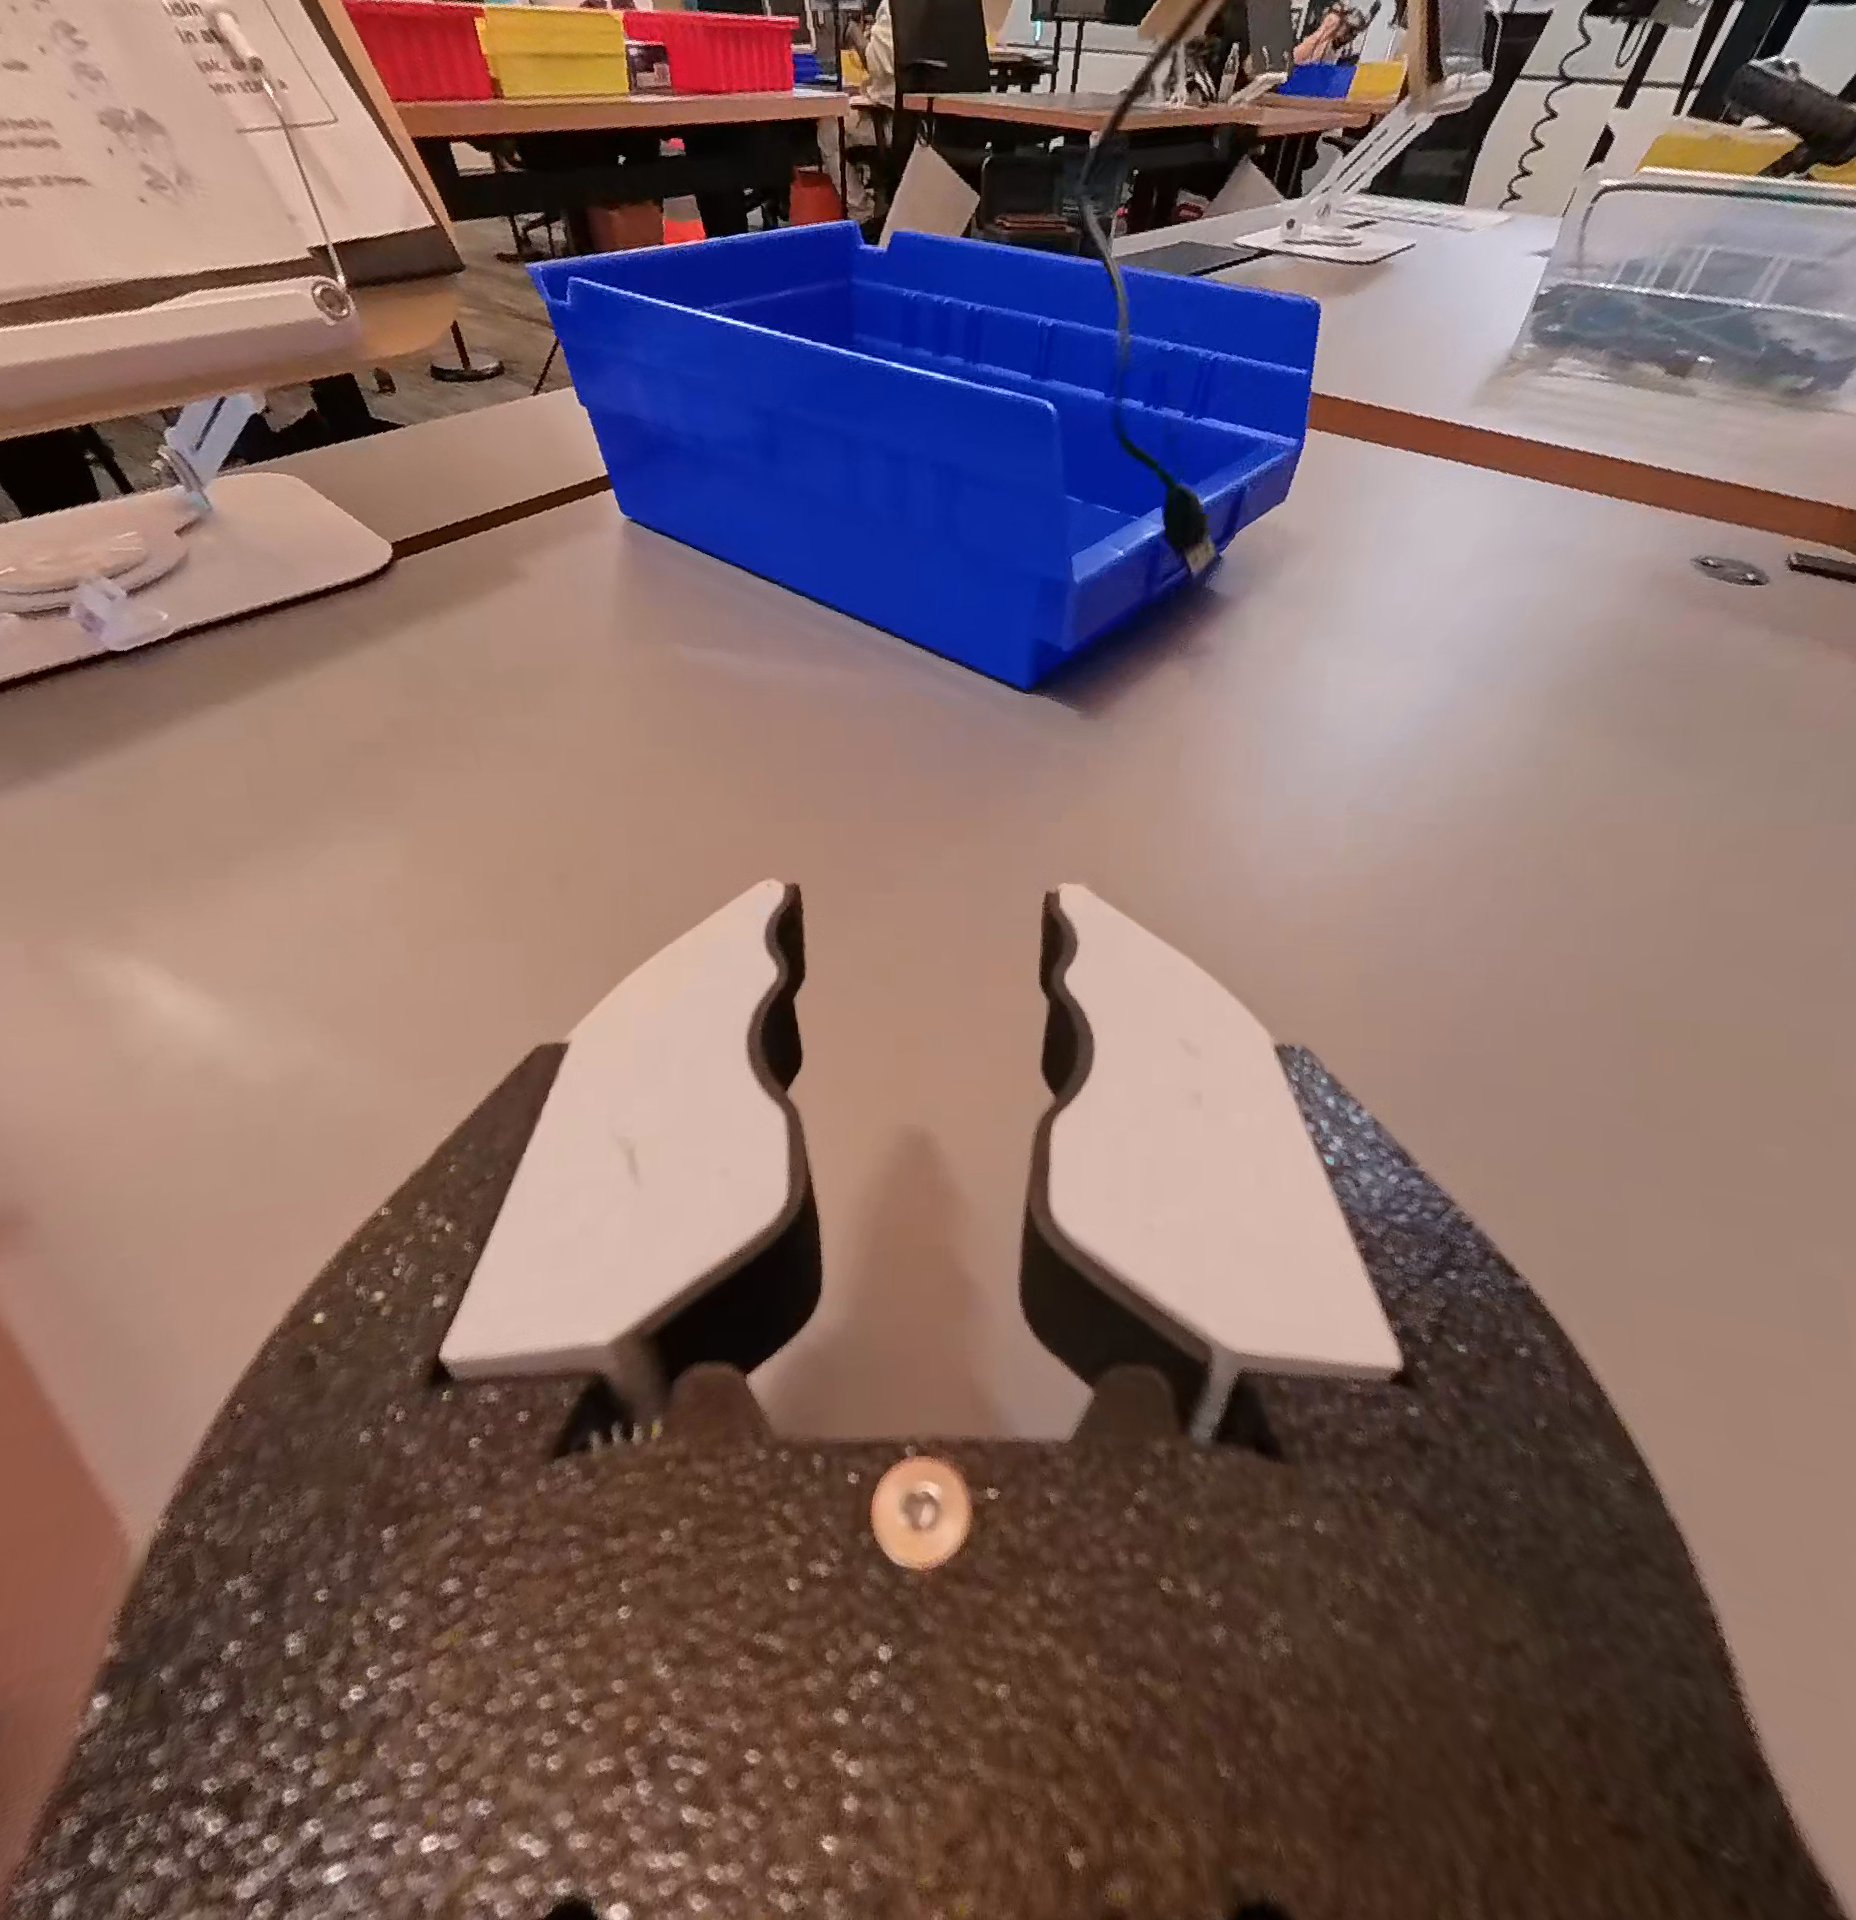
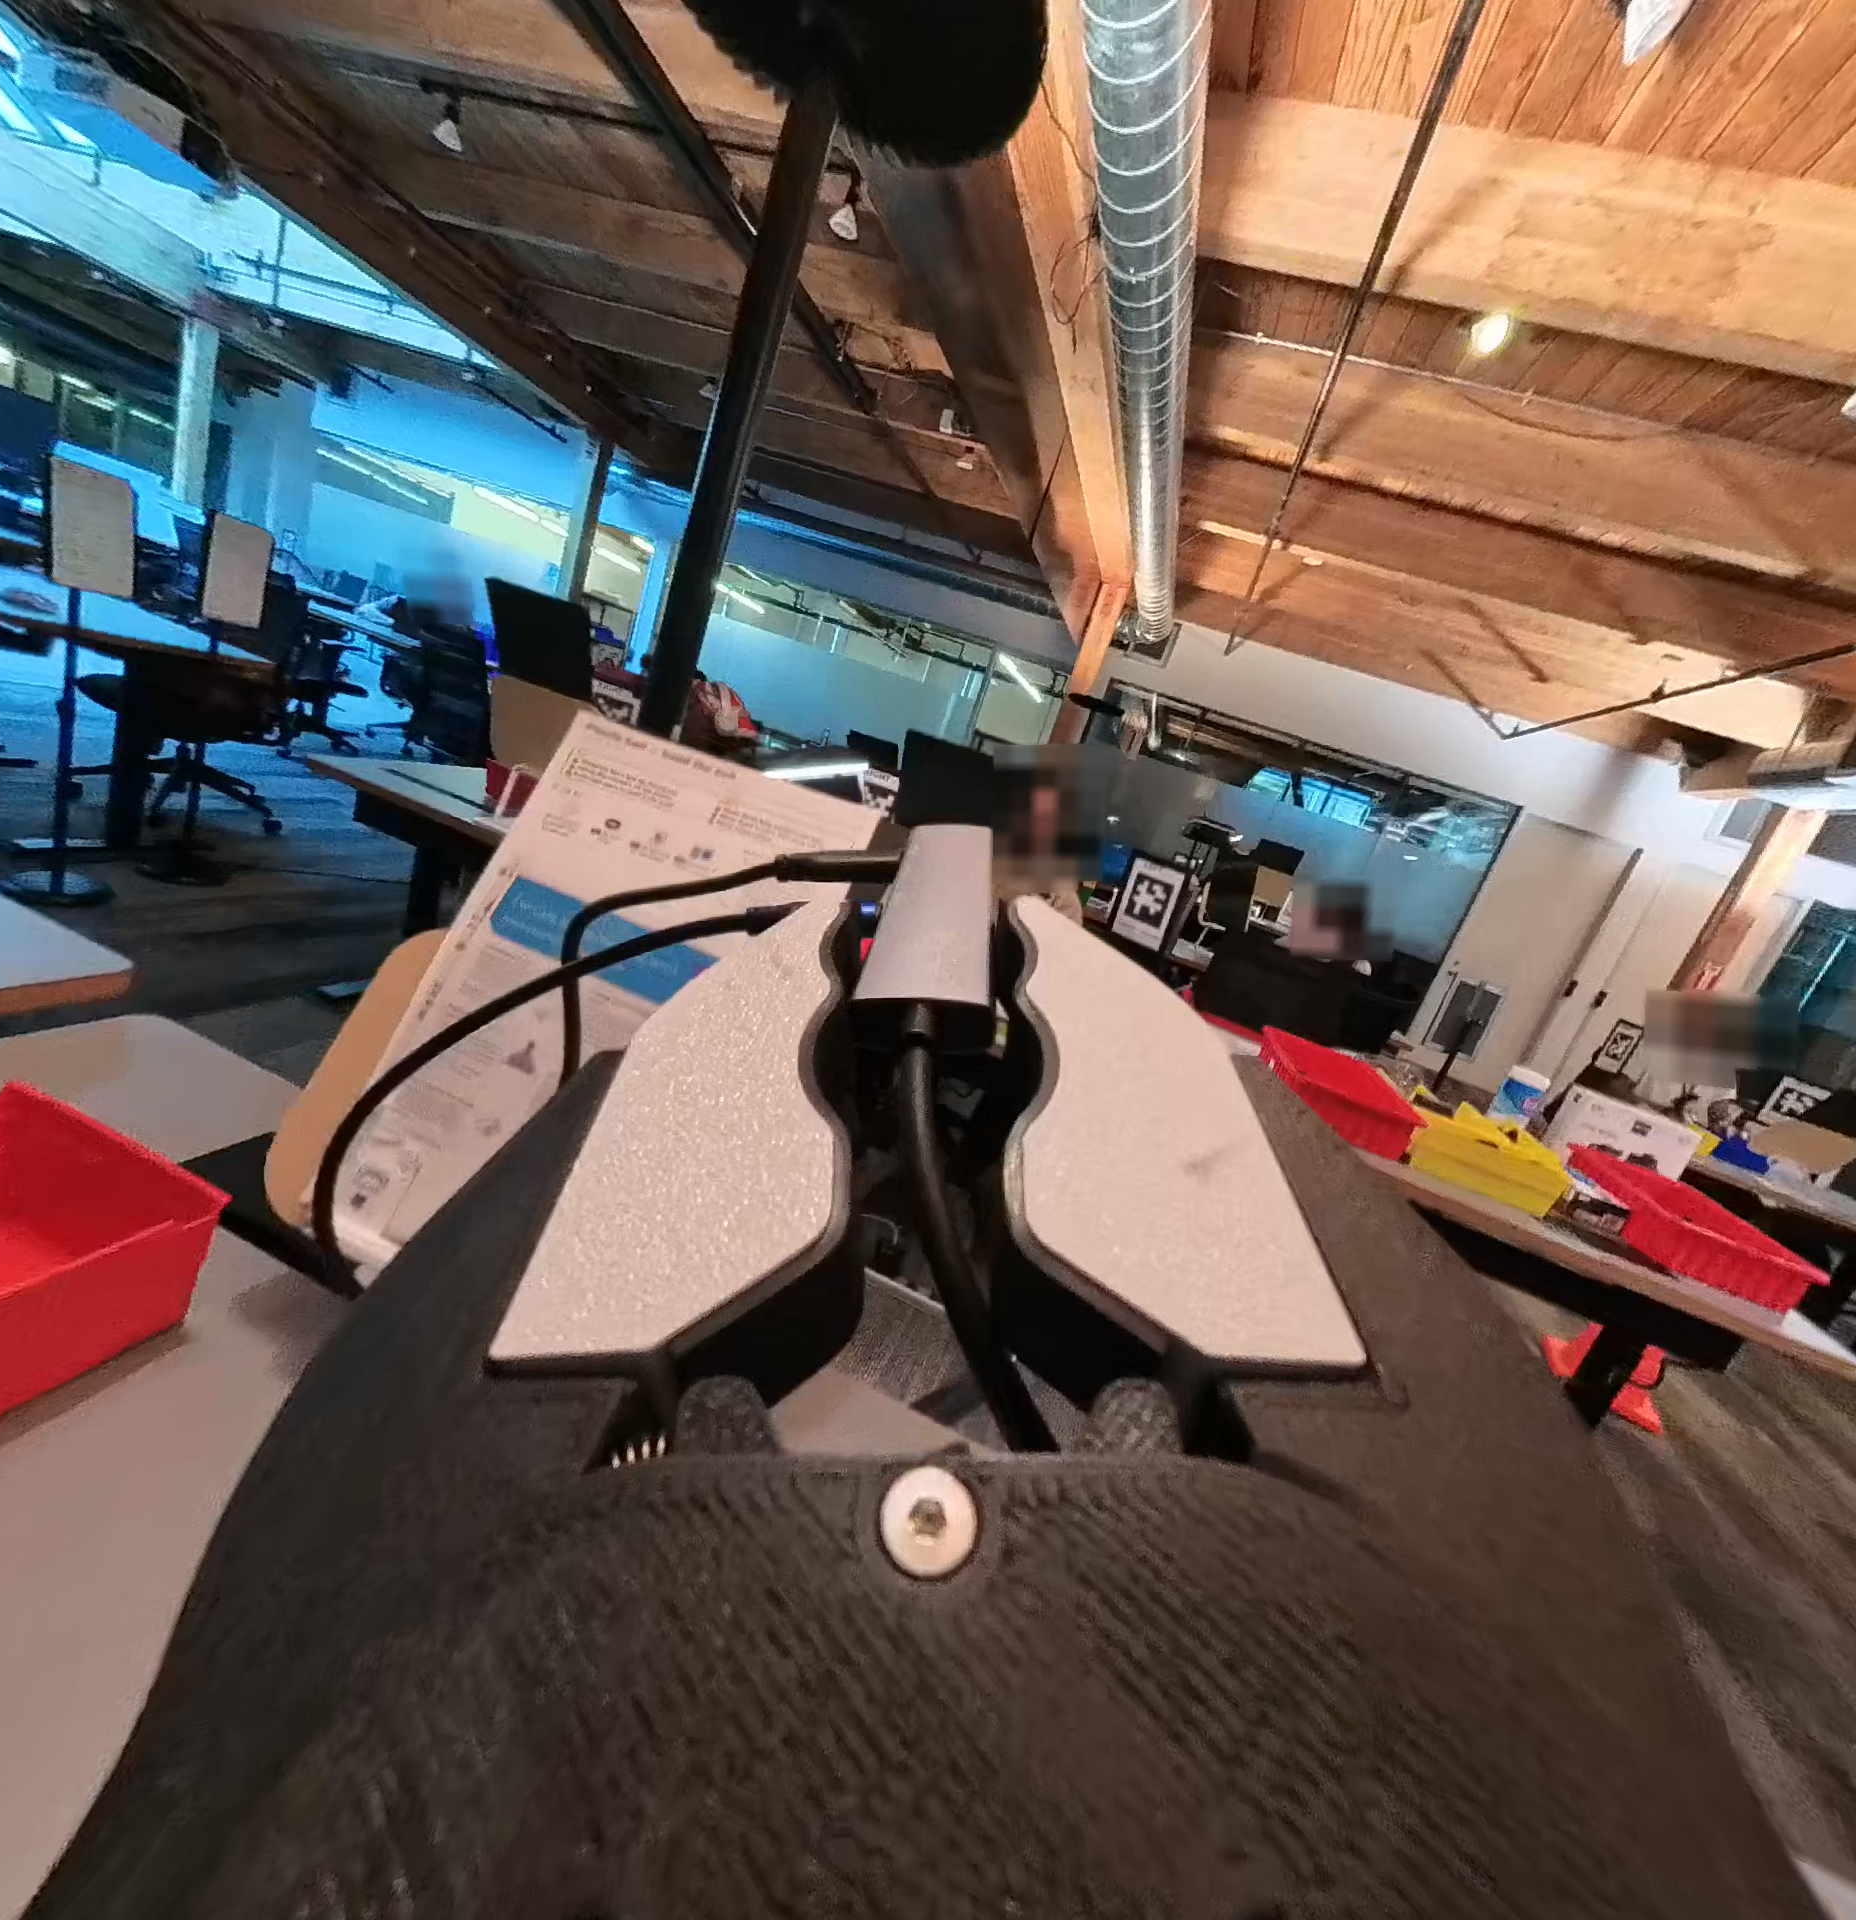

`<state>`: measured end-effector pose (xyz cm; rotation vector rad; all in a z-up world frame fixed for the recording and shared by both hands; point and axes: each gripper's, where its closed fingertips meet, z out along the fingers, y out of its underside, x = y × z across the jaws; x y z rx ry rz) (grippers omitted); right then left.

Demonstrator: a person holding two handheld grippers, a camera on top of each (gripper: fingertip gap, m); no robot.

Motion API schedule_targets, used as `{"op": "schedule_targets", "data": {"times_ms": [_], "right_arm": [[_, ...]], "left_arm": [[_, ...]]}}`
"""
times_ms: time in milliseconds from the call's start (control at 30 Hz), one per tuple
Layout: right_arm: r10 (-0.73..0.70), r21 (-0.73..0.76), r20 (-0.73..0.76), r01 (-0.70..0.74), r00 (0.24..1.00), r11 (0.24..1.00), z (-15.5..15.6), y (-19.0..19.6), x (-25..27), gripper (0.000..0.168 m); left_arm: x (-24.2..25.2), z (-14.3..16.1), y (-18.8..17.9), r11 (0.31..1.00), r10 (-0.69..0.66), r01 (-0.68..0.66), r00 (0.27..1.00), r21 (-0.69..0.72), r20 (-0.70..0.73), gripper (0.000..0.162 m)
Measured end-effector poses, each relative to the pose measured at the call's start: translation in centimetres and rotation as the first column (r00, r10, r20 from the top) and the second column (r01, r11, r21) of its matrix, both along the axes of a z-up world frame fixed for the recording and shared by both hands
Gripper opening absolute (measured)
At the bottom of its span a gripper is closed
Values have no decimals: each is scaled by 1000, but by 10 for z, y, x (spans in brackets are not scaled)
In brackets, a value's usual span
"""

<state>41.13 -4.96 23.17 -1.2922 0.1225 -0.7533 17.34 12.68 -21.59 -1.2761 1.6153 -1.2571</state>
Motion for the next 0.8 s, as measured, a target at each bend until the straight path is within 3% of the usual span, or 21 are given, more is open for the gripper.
{"op": "schedule_targets", "data": {"times_ms": [133, 267, 333, 433, 600, 733, 800], "right_arm": [[-113, -66, 83, 119, 990, 991, 38, 17, 20, 25], [-138, -154, 50, 144, 989, 977, 23, 42, 47, 25], [-177, -231, 40, 182, 983, 956, -8, 54, 60, 25], [-248, -376, 0, 230, 969, 898, -80, 67, 80, 25], [-255, -595, -315, 20, 914, 804, -231, 91, 86, 25], [-118, -380, -672, -203, 731, 902, -279, 105, 77, 25], [-61, -260, -764, -219, 643, 940, -292, 104, 82, 25]], "left_arm": [[1, 1, -2, 1000, -19, 19, 1000, -13, 4, 43], [0, 3, -2, 999, -28, 28, 999, -40, 16, 42], [-1, 4, -1, 998, -29, 30, 999, -52, 21, 42], [-1, 5, -1, 997, -35, 36, 999, -64, 23, 41], [-4, 7, 0, 997, -34, 36, 999, -67, 34, 40], [-6, 8, 0, 996, -42, 45, 998, -80, 43, 39], [-6, 9, 1, 995, -42, 46, 998, -89, 46, 39]]}}
